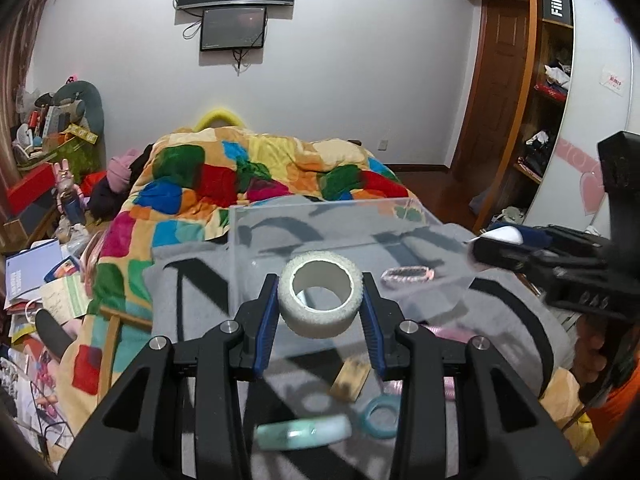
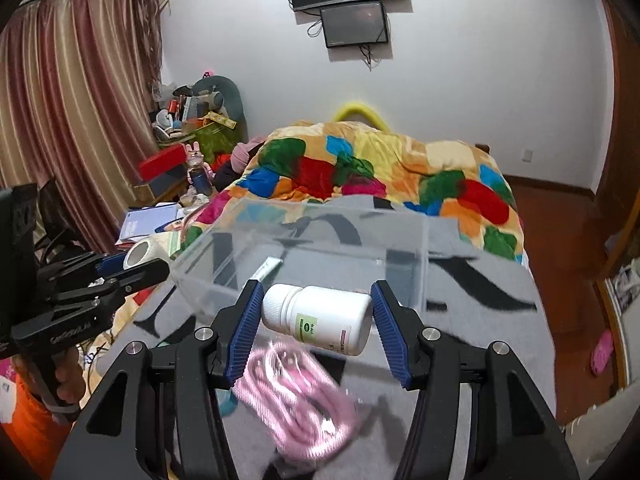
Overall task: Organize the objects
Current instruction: 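Place the tape roll in the box with the left tool while the right tool places the pill bottle, then grasp the mint-green bottle with the left tool while the right tool grasps the bagged pink rope, then drop the green bottle into the box with the left tool while the right tool drops the pink rope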
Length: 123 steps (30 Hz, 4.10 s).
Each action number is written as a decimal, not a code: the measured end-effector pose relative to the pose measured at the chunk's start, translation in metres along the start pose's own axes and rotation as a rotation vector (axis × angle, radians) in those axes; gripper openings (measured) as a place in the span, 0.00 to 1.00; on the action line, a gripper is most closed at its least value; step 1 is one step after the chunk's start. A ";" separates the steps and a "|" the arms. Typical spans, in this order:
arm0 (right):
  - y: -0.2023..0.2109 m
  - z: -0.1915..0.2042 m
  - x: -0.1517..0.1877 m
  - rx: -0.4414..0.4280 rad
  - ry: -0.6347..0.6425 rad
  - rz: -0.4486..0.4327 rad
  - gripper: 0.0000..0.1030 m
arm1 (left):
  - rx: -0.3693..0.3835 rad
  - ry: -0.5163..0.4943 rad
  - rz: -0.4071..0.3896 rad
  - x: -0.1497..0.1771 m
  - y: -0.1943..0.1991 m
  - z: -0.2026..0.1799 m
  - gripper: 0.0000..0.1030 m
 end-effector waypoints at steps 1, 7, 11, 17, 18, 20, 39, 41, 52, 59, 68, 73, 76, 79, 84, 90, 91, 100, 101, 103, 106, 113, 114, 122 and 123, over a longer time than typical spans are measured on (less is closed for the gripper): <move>-0.006 0.002 -0.001 -0.001 0.005 0.004 0.50 | 0.003 0.002 0.009 -0.002 -0.007 -0.001 0.37; -0.049 -0.002 0.008 0.013 -0.016 0.073 0.50 | 0.000 0.004 0.081 0.005 -0.044 -0.003 0.37; -0.074 -0.014 0.018 0.029 -0.038 0.121 0.50 | 0.014 0.012 0.122 0.011 -0.065 -0.004 0.37; -0.096 -0.021 0.030 0.026 -0.043 0.184 0.51 | 0.032 -0.004 0.192 0.026 -0.084 -0.014 0.37; -0.096 -0.021 0.033 0.018 -0.044 0.194 0.51 | 0.041 0.006 0.208 0.029 -0.085 -0.015 0.37; -0.095 -0.021 0.036 0.012 -0.044 0.205 0.51 | 0.057 0.009 0.212 0.031 -0.083 -0.018 0.39; -0.006 0.014 0.049 -0.109 0.146 0.152 0.82 | -0.024 -0.052 0.151 0.046 0.000 0.009 0.76; -0.003 0.015 0.063 -0.123 0.163 0.168 0.82 | -0.027 -0.053 0.180 0.062 0.004 0.012 0.83; -0.035 0.017 0.120 -0.157 0.266 0.318 0.85 | -0.037 -0.087 0.314 0.132 0.009 0.013 0.87; -0.056 0.022 0.134 -0.217 0.257 0.387 0.85 | -0.056 -0.059 0.299 0.133 -0.002 0.012 0.92; -0.039 0.014 0.132 -0.193 0.196 0.338 0.60 | -0.073 -0.065 0.250 0.129 0.003 0.009 0.71; -0.021 0.017 0.130 -0.180 0.161 0.310 0.57 | -0.077 -0.062 0.219 0.119 0.010 0.009 0.71; -0.010 0.018 0.123 -0.172 0.148 0.278 0.56 | -0.075 -0.060 0.188 0.106 0.013 0.010 0.71; 0.001 0.018 0.107 -0.173 0.123 0.235 0.56 | -0.070 -0.059 0.146 0.089 0.018 0.007 0.71; 0.012 0.020 0.072 -0.172 0.092 0.149 0.56 | -0.064 -0.068 0.070 0.057 0.026 0.001 0.71; 0.011 0.020 0.032 -0.155 0.065 0.083 0.56 | -0.054 -0.064 -0.013 0.015 0.026 0.000 0.71; 0.010 0.019 0.028 -0.148 0.064 0.076 0.56 | -0.054 -0.065 -0.023 0.009 0.024 0.000 0.71; -0.022 0.005 0.003 -0.093 0.033 0.061 0.56 | -0.029 -0.053 0.004 -0.008 -0.013 0.001 0.71; -0.028 0.003 0.003 -0.095 0.022 0.072 0.56 | -0.026 -0.049 0.019 -0.006 -0.020 0.001 0.71; -0.039 -0.002 0.003 -0.083 0.011 0.083 0.56 | -0.018 -0.045 0.045 -0.001 -0.032 0.000 0.71; -0.056 -0.010 0.003 -0.065 -0.011 0.100 0.56 | -0.024 -0.041 0.078 0.006 -0.050 0.002 0.71; -0.086 -0.019 0.011 -0.025 -0.027 0.139 0.56 | -0.030 -0.010 0.153 0.025 -0.078 0.009 0.71; -0.090 -0.019 0.013 -0.021 -0.022 0.146 0.56 | -0.033 -0.007 0.160 0.027 -0.081 0.010 0.71; -0.112 -0.013 0.029 -0.005 0.017 0.207 0.58 | -0.035 -0.042 0.159 0.030 -0.080 0.004 0.71; -0.113 -0.013 0.031 -0.012 0.009 0.218 0.58 | -0.034 -0.041 0.161 0.030 -0.079 0.004 0.71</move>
Point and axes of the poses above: each gripper's, at about its wrist camera, not at the fingertips, and y roughly against the way its jaws point, z to its left, x to its underside, the point moved 10 cm from there along -y, roughly the way its jaws point, and after that the axes turned 12 degrees about -z, right-handed, at the moved point
